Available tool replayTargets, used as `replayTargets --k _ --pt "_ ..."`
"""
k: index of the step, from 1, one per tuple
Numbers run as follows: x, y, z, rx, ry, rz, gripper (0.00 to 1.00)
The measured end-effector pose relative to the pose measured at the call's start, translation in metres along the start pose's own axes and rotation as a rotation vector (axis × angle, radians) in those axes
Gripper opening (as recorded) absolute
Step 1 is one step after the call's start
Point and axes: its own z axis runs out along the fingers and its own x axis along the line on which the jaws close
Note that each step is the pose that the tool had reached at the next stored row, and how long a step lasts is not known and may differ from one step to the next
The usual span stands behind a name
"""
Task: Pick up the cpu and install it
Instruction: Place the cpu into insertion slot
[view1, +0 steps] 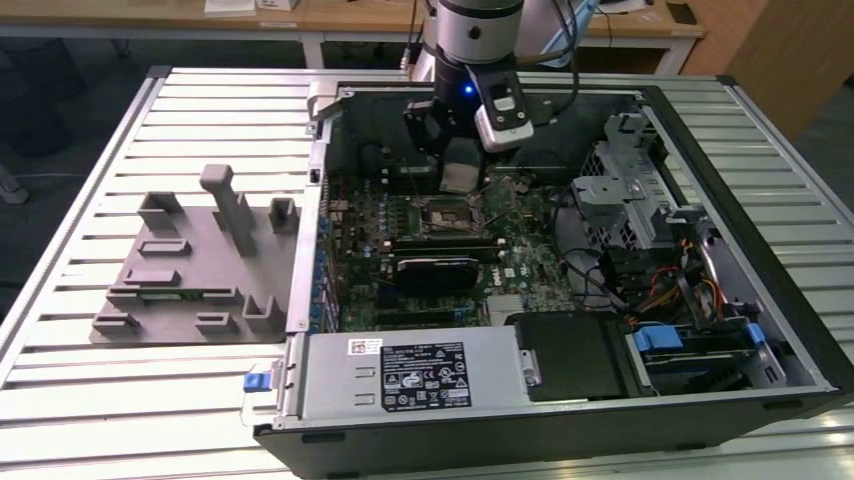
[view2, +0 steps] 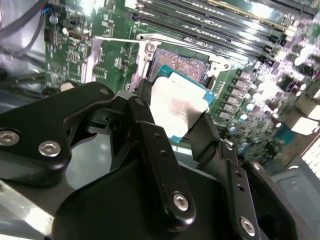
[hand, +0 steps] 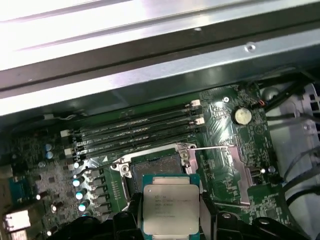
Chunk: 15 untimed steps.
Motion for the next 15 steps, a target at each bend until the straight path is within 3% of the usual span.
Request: replayTargets --k 15 --pt "0.0000 0.0000 0.0010 0.0071 -0.0090 0.263 0.54"
